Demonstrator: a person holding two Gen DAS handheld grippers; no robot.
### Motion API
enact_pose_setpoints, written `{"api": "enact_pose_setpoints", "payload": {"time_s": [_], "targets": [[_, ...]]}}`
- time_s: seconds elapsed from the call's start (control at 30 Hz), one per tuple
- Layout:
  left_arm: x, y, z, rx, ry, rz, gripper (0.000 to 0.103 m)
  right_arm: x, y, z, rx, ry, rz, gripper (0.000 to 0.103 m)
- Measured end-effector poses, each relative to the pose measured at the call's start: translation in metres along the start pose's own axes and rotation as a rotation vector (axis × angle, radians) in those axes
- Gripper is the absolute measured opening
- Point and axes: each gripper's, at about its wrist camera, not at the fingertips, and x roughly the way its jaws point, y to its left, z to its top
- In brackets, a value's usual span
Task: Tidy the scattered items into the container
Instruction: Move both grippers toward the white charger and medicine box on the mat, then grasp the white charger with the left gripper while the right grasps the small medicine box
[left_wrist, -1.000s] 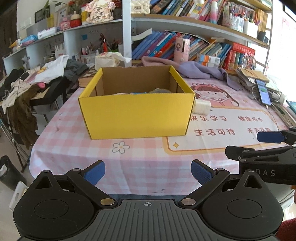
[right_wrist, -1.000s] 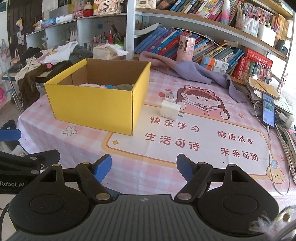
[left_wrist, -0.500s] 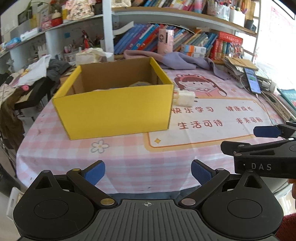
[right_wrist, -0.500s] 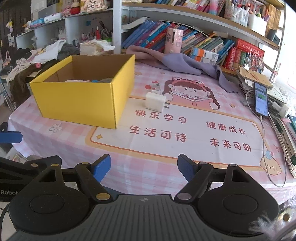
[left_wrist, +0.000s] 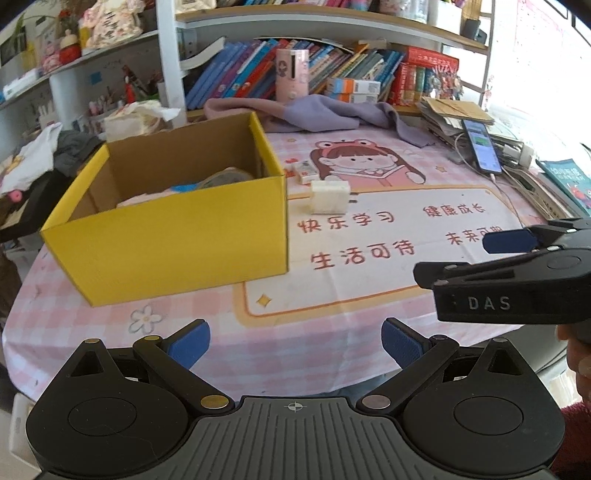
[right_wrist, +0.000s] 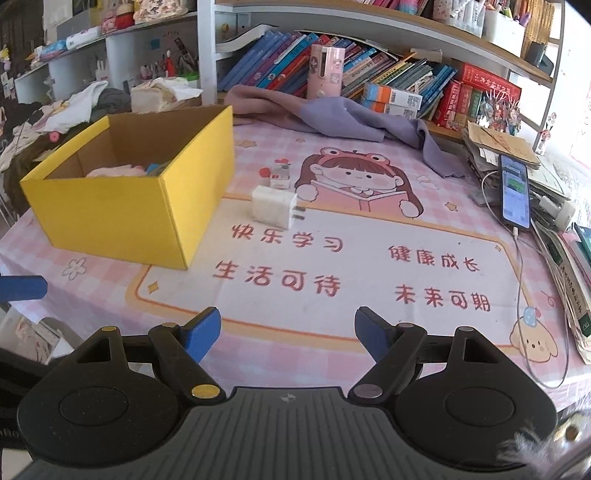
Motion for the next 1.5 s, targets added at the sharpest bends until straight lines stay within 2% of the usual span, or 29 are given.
{"api": "enact_pose_setpoints", "payload": {"time_s": [0.6,0.87,1.07,1.27,1.5], "targets": [[0.043,-0.057,0.036,0.064,0.016,-0.067,0.101,0.023,-0.070,0.010,0.047,0.028,-0.042,0.079],[0.072,-0.082,0.064,0.060,0.002,-0.057,0.101,0.040,-0.112,0.031,0.051,0.003,-0.036,0.079],[0.096,-0.098,0.087,0.043,-0.021,0.003,0.101,0.061,-0.145,0.054,0.058,-0.016,-0.009,0.077],[0.113,-0.111,0.103,0.045,-0.025,0.077,0.100,0.083,-0.161,0.075,0.025,-0.030,0.069,0.074],[0.140,-0.099,0.123,-0.023,-0.027,0.179,0.097,0.111,-0.165,0.096,-0.009,-0.019,0.147,0.073]]}}
